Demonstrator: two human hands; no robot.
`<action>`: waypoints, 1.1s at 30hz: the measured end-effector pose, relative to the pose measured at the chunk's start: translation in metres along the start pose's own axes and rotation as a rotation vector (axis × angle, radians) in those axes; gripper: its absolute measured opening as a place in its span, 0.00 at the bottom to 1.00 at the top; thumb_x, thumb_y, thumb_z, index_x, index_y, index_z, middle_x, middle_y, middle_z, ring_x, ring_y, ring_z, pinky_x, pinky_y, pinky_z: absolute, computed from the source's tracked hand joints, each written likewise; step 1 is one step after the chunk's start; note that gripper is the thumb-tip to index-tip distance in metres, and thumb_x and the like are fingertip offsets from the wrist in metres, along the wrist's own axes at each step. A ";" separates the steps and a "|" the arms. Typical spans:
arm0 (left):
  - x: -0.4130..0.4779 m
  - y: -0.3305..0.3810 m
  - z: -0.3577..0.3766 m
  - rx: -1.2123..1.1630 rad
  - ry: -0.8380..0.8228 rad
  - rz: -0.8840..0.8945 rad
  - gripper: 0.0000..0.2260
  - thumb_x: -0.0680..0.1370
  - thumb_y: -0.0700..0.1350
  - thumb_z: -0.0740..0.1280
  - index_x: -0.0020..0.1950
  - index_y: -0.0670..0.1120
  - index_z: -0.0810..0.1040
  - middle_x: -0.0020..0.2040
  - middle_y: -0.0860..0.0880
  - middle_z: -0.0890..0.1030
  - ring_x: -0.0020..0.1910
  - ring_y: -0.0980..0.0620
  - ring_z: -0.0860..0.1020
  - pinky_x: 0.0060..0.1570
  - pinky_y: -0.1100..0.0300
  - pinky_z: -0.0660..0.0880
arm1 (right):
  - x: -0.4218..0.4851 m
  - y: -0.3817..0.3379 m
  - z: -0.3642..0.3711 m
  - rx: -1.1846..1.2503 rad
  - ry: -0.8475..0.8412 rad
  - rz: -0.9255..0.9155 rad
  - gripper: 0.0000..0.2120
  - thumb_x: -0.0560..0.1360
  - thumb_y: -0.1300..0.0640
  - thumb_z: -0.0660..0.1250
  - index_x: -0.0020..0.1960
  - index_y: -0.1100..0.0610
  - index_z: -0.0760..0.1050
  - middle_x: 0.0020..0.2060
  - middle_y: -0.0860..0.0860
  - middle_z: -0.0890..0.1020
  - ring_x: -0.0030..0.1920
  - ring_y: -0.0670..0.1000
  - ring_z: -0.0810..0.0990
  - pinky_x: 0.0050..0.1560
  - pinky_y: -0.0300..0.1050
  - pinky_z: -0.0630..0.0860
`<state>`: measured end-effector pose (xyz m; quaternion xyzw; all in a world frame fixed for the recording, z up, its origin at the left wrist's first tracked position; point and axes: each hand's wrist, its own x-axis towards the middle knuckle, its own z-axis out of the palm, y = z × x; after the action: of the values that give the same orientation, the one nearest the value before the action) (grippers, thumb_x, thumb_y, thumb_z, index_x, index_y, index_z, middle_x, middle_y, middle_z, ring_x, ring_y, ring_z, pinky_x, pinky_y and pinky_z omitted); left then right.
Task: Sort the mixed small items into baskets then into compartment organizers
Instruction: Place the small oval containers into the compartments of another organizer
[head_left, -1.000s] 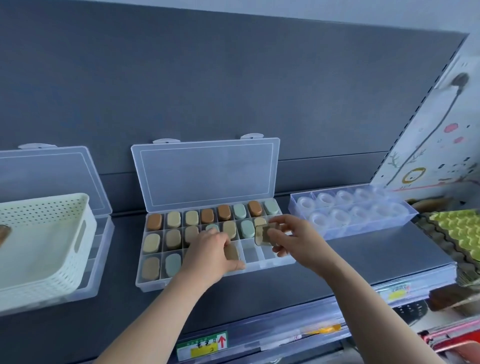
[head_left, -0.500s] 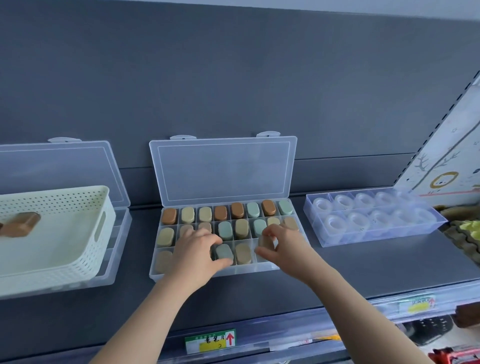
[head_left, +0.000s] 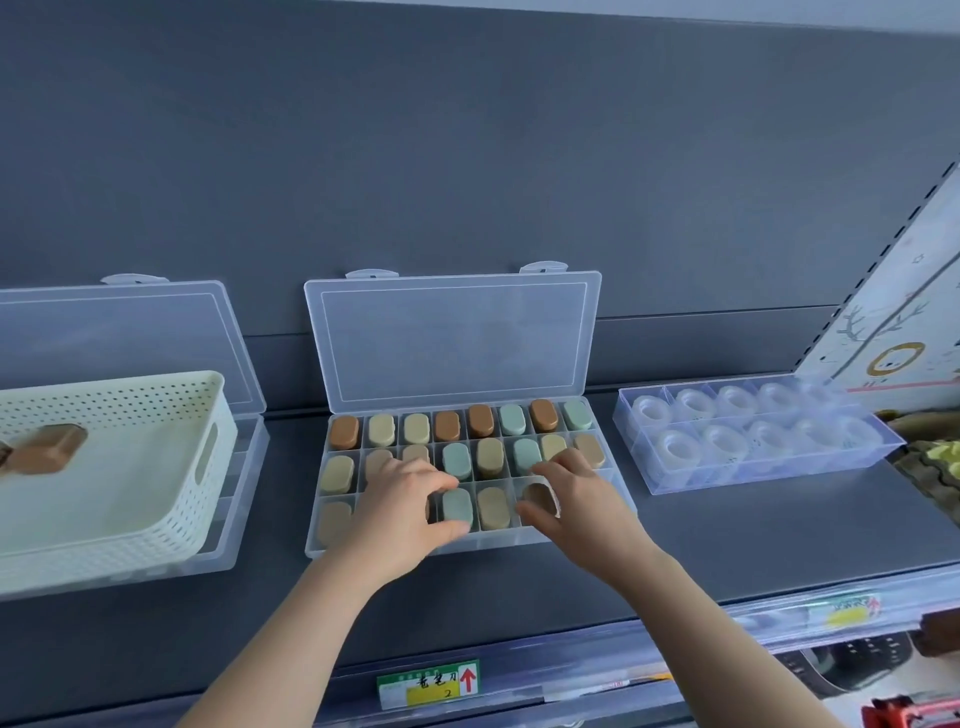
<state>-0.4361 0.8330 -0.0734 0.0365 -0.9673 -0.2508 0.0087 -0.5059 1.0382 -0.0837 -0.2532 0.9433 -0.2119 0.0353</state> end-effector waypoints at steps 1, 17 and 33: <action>-0.002 -0.001 -0.002 -0.015 0.017 0.002 0.23 0.74 0.57 0.69 0.68 0.54 0.73 0.63 0.58 0.73 0.62 0.57 0.66 0.61 0.59 0.67 | 0.000 -0.003 -0.002 -0.013 0.033 -0.005 0.19 0.76 0.46 0.65 0.60 0.58 0.75 0.56 0.52 0.74 0.51 0.54 0.77 0.46 0.48 0.76; -0.111 -0.192 -0.200 0.044 0.409 -0.233 0.12 0.74 0.47 0.72 0.57 0.50 0.81 0.54 0.56 0.80 0.52 0.56 0.77 0.57 0.57 0.72 | 0.087 -0.257 0.023 0.318 0.013 -0.436 0.19 0.77 0.50 0.66 0.65 0.54 0.74 0.62 0.48 0.78 0.58 0.48 0.77 0.60 0.38 0.72; -0.072 -0.351 -0.273 0.384 -0.019 -0.144 0.24 0.71 0.57 0.72 0.66 0.56 0.75 0.62 0.59 0.75 0.62 0.54 0.62 0.61 0.58 0.59 | 0.176 -0.417 0.149 0.012 -0.362 -0.565 0.13 0.74 0.55 0.66 0.57 0.58 0.77 0.58 0.51 0.77 0.61 0.52 0.71 0.62 0.45 0.68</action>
<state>-0.3313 0.4007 -0.0051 0.1041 -0.9923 -0.0618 -0.0256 -0.4402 0.5680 -0.0378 -0.5379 0.8130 -0.1707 0.1436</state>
